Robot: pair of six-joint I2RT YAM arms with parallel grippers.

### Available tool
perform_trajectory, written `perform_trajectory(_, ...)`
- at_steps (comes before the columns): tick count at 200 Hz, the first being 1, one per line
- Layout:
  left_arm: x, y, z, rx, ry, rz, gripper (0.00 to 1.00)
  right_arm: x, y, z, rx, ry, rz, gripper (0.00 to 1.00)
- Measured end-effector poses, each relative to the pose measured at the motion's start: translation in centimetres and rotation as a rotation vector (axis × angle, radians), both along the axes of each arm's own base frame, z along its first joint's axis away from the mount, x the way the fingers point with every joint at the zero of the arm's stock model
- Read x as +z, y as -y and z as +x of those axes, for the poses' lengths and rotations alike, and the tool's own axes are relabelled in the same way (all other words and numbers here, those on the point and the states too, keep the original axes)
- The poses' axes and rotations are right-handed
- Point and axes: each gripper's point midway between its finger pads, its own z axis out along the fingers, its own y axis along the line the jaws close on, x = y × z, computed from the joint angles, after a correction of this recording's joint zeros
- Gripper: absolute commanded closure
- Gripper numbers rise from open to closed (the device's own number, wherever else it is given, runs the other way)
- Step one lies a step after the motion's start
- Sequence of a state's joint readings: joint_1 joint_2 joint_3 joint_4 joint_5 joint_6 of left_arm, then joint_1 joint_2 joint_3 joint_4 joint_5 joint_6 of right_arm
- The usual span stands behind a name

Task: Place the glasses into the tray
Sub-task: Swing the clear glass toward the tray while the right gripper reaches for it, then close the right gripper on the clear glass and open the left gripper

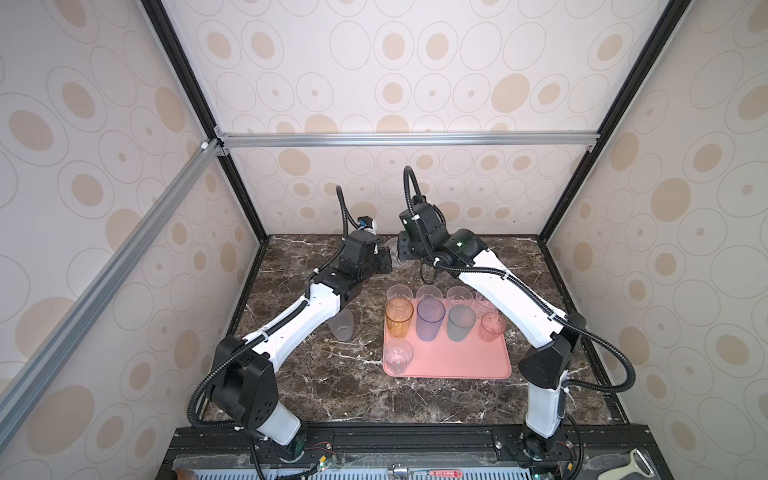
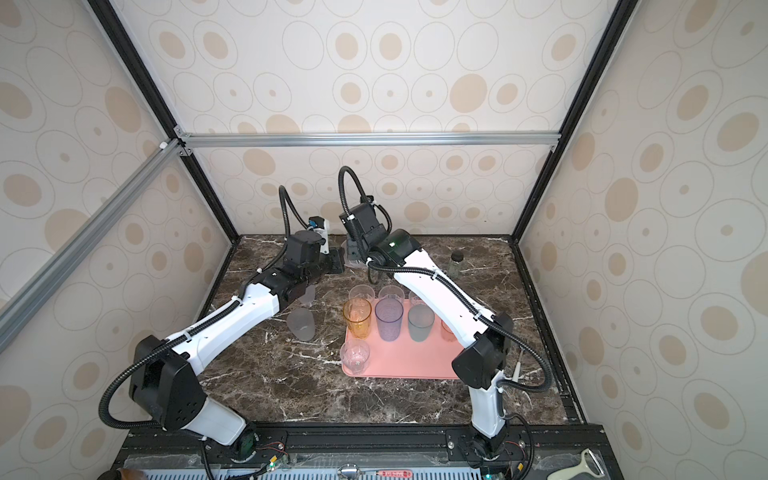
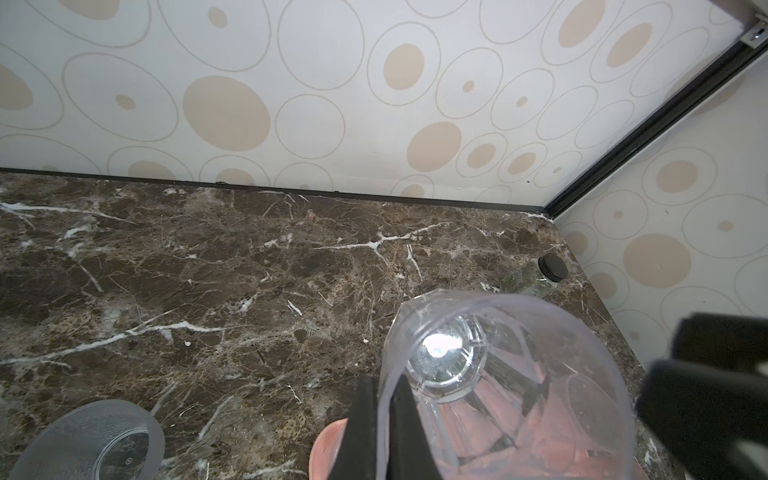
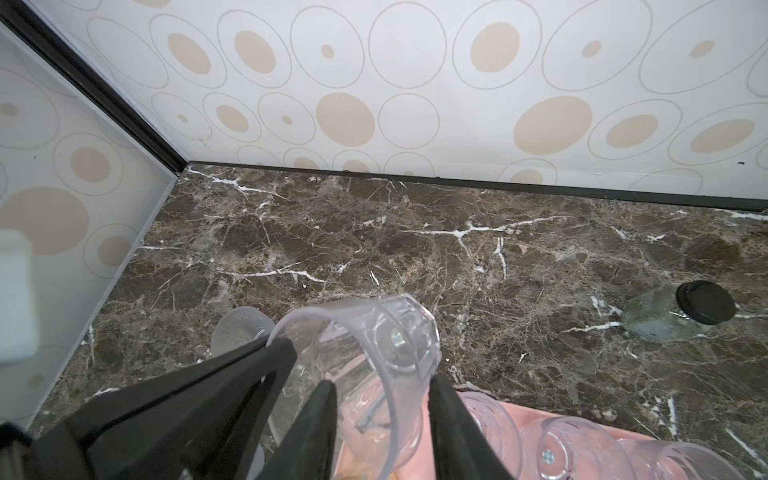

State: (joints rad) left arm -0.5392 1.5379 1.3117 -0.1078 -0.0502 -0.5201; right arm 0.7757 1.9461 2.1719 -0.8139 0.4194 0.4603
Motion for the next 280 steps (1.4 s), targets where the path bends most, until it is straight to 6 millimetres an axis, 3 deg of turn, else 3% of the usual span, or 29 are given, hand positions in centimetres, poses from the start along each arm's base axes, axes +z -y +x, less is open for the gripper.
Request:
perform_trajectory(52, 1.8, -0.1, -0.8, -0.005, 0.03, -0.019, 1.0, -3.1, 0.1, 0.7, -0.012, -0.045, -0.097, 0.7)
perform_trajectory(85, 2.0, 0.1, -1.3, -0.02, 0.026, -0.021, 1.0, -3.2, 0.8, 1.0, -0.041, -0.029, -0.13, 0.85)
perform_trajectory(111, 2.8, 0.1, -2.1, -0.032, 0.037, -0.029, 0.93, -3.3, 1.3, 1.0, -0.05, -0.027, -0.16, 0.92)
perform_trajectory(208, 2.5, 0.6, -2.9, -0.071, 0.015, -0.051, 0.86, -4.0, 1.8, 0.1, -0.043, -0.048, -0.188, 0.97)
perform_trajectory(280, 6.4, 0.2, -3.9, -0.075, 0.096, -0.133, 0.8, -7.4, 3.3, 0.1, -0.065, -0.117, -0.235, 0.98)
